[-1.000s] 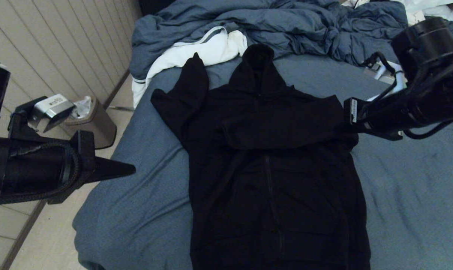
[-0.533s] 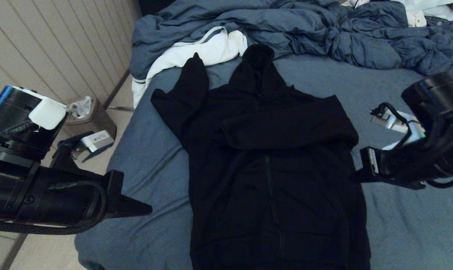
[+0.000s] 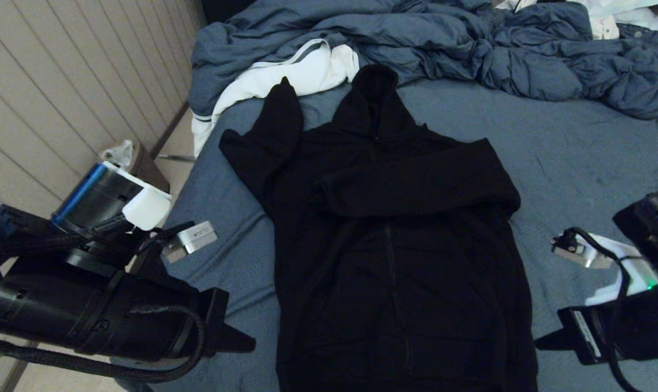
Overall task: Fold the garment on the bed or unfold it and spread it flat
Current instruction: Fold the black sweatshirt
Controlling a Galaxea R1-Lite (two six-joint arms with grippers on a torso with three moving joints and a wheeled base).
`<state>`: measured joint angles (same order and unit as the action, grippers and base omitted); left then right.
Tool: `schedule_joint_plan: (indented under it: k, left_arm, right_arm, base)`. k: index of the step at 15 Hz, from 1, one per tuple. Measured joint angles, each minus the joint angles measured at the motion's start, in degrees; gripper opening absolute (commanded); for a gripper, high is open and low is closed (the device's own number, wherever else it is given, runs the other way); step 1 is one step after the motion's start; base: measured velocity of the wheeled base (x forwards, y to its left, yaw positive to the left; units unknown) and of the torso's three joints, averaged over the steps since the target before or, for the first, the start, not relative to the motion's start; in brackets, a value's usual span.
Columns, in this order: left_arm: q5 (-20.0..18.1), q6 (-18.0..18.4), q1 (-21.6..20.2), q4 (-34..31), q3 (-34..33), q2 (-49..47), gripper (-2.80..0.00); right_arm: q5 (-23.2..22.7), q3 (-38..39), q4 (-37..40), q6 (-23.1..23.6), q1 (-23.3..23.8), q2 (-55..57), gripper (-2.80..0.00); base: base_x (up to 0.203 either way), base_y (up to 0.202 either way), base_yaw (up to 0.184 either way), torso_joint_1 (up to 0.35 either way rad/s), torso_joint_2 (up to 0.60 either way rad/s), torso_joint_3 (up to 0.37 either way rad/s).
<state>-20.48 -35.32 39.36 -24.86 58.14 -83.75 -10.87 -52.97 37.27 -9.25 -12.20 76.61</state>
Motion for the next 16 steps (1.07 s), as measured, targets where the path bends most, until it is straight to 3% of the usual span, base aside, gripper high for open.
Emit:
schedule_joint_plan:
  k: [6, 16]
  left_arm:
    - [2.98, 0.76, 2.45, 2.29, 0.12, -4.28, -2.8]
    - [3.39, 1.79, 2.56, 4.08, 2.87, -7.04, -2.8]
  right_arm:
    - [-2.42, 0.8, 0.1, 0.08, -1.27, -0.89, -2.8]
    - [-3.46, -0.34, 0.07, -0.06, -2.71, -1.02, -2.8]
  base:
    - [0.0, 0.0, 0.0, 0.0, 0.0, 0.0]
    - [0.0, 0.0, 0.0, 0.0, 0.0, 0.0]
